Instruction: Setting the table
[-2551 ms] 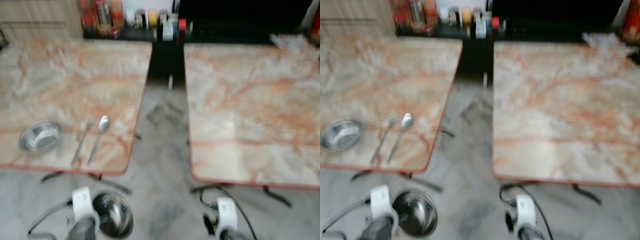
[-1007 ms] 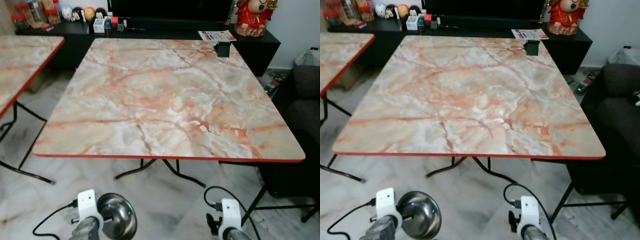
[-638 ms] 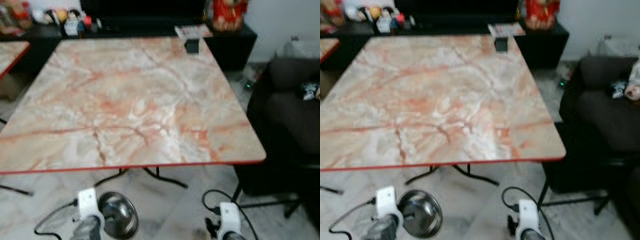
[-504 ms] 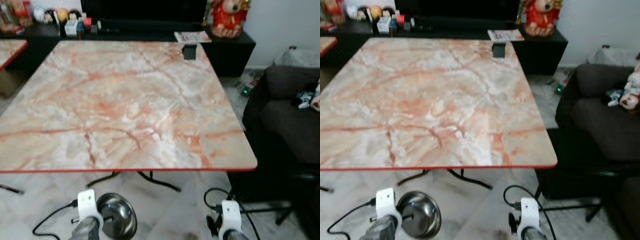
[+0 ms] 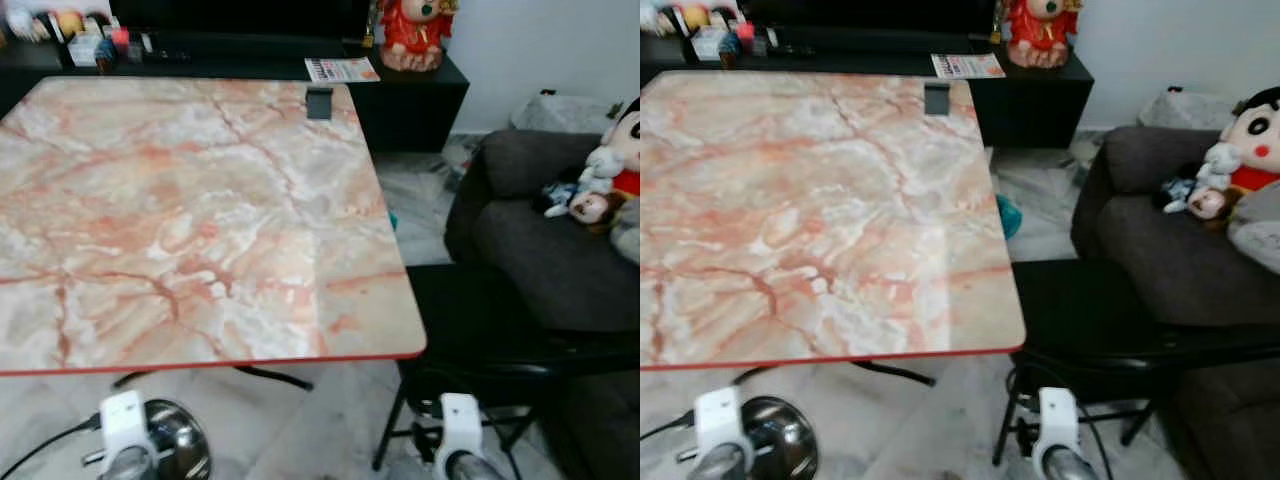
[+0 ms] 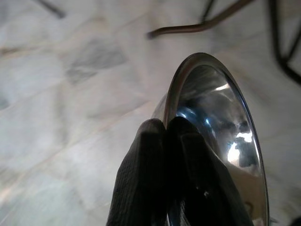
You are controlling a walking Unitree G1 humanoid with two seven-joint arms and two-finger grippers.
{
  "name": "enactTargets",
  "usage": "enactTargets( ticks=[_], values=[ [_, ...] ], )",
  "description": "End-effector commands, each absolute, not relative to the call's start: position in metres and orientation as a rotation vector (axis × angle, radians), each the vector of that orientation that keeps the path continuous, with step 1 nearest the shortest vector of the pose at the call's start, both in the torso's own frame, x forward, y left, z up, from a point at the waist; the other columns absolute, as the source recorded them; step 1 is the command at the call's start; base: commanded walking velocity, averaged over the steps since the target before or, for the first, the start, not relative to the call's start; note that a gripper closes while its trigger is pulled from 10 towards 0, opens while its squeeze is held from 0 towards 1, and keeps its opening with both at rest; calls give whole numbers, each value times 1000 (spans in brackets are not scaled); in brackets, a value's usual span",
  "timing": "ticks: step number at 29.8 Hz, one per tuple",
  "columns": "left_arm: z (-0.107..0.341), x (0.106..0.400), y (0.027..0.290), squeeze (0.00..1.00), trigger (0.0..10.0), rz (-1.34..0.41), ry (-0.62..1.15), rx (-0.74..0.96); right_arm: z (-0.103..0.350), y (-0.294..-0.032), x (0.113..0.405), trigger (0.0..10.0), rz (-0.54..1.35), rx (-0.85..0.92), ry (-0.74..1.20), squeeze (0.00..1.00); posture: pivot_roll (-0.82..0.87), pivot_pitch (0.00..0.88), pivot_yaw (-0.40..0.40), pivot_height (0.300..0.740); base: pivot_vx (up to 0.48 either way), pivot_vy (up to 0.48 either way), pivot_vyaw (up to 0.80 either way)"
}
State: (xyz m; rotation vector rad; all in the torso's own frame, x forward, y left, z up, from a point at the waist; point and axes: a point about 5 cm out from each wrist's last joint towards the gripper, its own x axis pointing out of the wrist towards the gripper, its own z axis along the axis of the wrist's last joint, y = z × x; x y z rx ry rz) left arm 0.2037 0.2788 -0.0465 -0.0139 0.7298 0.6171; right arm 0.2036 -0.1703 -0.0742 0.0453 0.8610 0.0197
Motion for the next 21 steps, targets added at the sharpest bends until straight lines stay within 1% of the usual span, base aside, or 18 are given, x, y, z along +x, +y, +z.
enactTargets(
  ticks=[1,3,5,13,21],
  values=[
    [-51,195,280,0,10000,621,746,-18,-77,-173,199,10000,20,37,883,0,85,115,-53,740,0,0,0],
    [-53,193,278,0,10000,600,754,-9,-76,-172,200,10000,23,38,882,0,84,114,-51,740,0,0,0],
    [-55,190,276,0,10000,613,754,-46,-76,-171,201,10000,24,41,879,0,81,113,-50,740,0,458,0],
    [-54,194,273,0,10000,604,750,-30,-76,-170,200,10000,25,43,881,0,80,111,-49,740,0,463,0],
    [-48,205,272,0,10000,578,723,-15,-77,-170,200,10000,15,50,881,0,72,106,-42,740,0,0,0]
  ],
)
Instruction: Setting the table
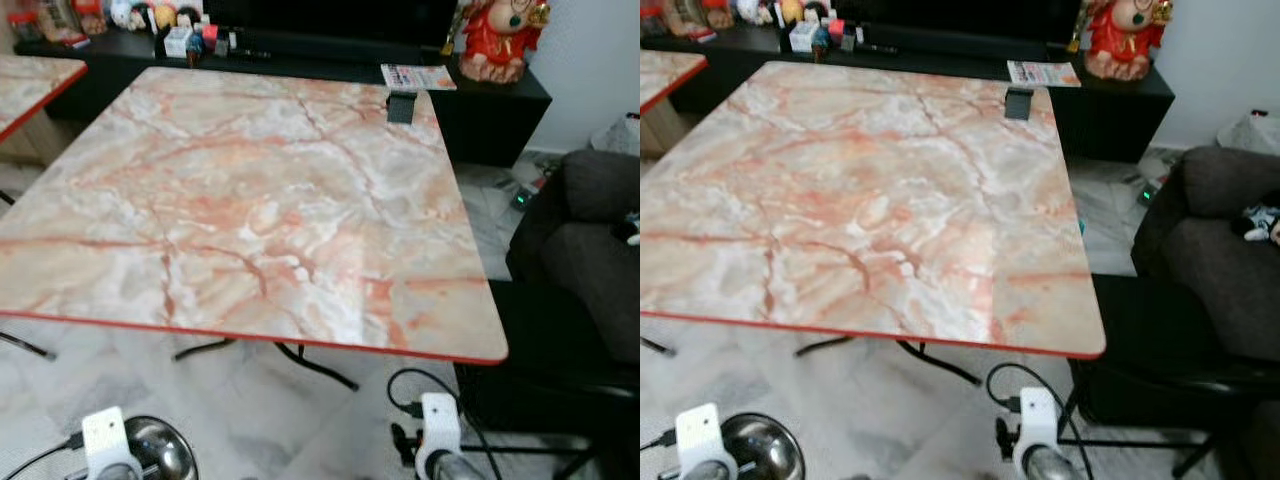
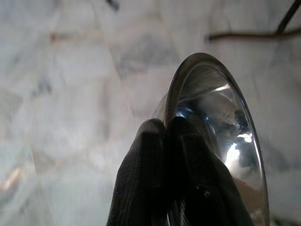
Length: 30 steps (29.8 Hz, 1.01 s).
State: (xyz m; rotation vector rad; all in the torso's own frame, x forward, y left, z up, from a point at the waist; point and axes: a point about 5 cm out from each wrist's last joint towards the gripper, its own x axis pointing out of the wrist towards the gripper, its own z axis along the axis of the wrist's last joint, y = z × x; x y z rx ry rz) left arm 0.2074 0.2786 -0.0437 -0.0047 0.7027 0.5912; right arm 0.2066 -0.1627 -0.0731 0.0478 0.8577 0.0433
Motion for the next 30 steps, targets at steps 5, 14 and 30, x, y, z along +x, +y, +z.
enactTargets(
  ticks=[5,14,30],
  values=[
    [-46,209,270,0,10000,562,709,-13,-77,-170,200,10000,12,52,880,0,72,107,-39,740,0,0,0],
    [-42,220,264,0,10000,530,680,-4,-76,-169,200,10000,8,56,879,0,74,103,-35,740,0,0,0],
    [-40,223,261,0,10000,510,669,11,-77,-167,198,10000,-7,80,874,0,68,111,-15,740,0,86,0]
  ],
)
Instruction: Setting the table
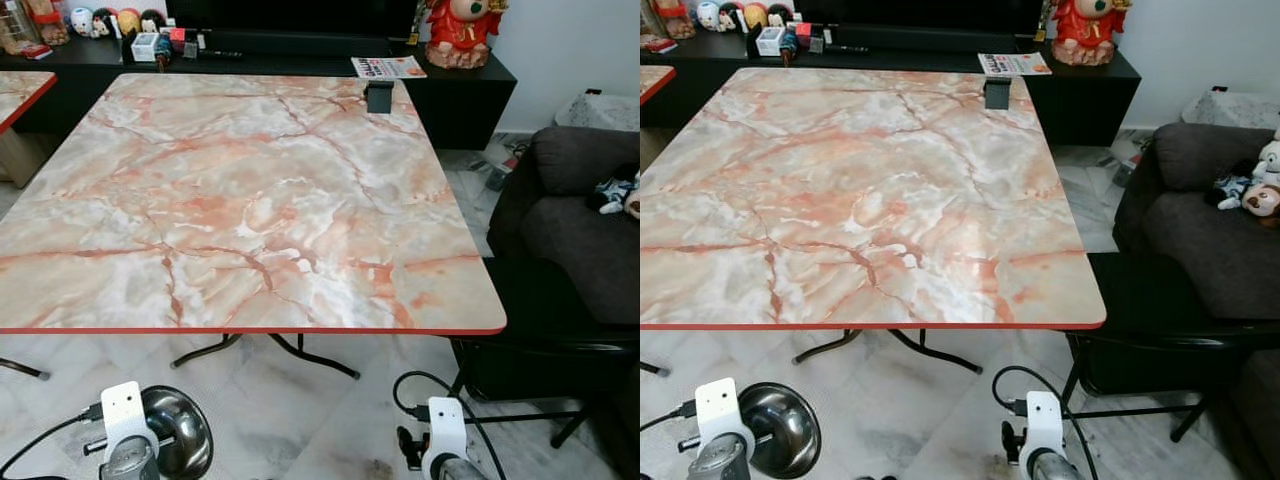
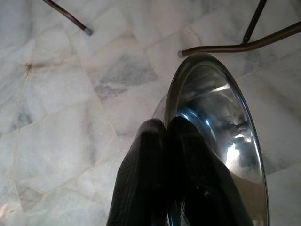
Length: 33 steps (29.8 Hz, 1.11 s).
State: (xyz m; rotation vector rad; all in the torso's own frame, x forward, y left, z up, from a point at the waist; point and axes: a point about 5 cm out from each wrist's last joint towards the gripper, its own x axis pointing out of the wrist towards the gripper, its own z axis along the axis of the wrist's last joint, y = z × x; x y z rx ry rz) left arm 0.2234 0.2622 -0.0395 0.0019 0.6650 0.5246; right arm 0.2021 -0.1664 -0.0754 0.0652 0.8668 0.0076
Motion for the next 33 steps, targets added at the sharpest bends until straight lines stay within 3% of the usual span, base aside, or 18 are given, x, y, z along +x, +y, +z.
enactTargets(
  ticks=[1,17,24,33],
  values=[
    [-41,223,260,0,10000,505,669,13,-77,-167,198,10000,-8,82,873,0,68,111,-15,740,0,0,0],
    [-42,228,248,0,10000,439,673,2,-77,-168,198,10000,-22,93,868,0,66,112,-9,740,0,0,0],
    [-41,229,248,0,10000,431,672,14,-77,-168,199,10000,-32,101,865,0,67,111,-5,740,0,388,0],
    [-40,231,246,0,10000,424,658,29,-76,-167,200,10000,-32,105,862,0,66,106,-1,740,0,0,0]
  ],
)
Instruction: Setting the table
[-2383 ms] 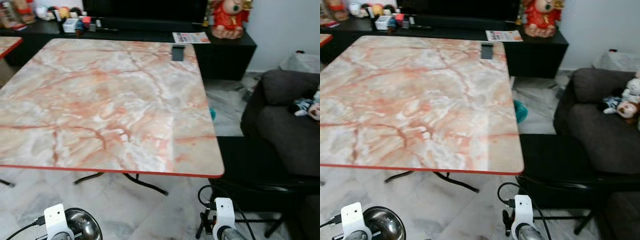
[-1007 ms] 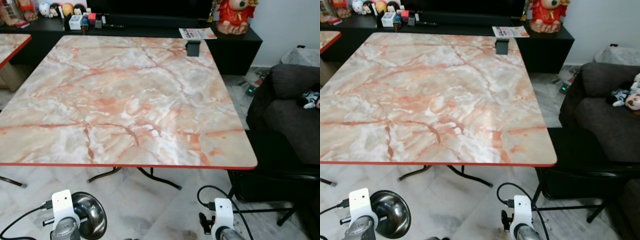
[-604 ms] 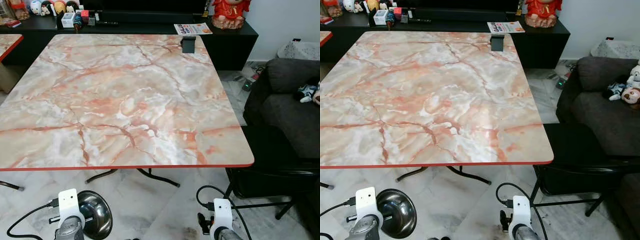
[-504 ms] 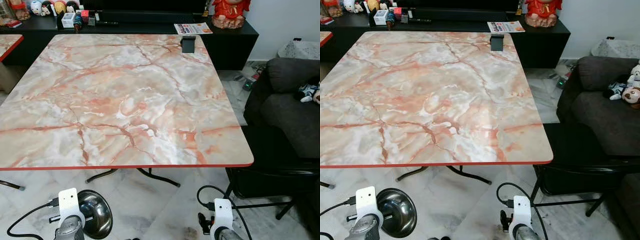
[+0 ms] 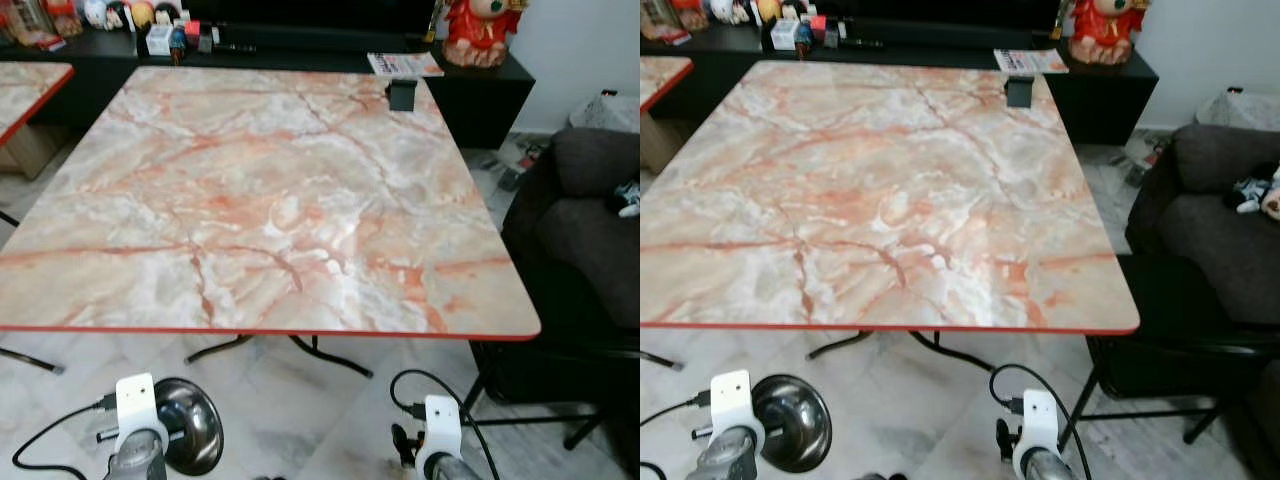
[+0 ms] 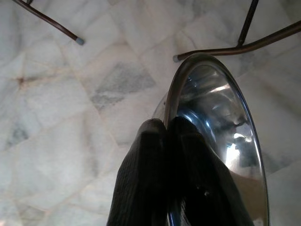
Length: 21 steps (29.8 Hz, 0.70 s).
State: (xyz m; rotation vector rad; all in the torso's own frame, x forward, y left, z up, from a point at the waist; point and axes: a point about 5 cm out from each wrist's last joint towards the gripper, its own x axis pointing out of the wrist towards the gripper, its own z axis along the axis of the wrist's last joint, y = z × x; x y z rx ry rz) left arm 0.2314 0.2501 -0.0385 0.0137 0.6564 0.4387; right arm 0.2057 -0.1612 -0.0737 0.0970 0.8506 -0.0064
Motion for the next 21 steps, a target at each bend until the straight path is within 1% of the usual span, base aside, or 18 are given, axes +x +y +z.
enactTargets(
  ticks=[1,14,21],
  values=[
    [-39,232,246,0,10000,423,655,30,-76,-168,201,10000,-33,105,861,0,67,106,0,740,0,0,0],
    [-36,238,241,0,10000,389,634,59,-76,-167,202,10000,-35,104,859,0,67,102,5,740,0,0,0],
    [-35,240,240,0,10000,388,632,57,-75,-167,202,10000,-33,102,858,0,68,101,6,740,0,-273,0]
  ],
)
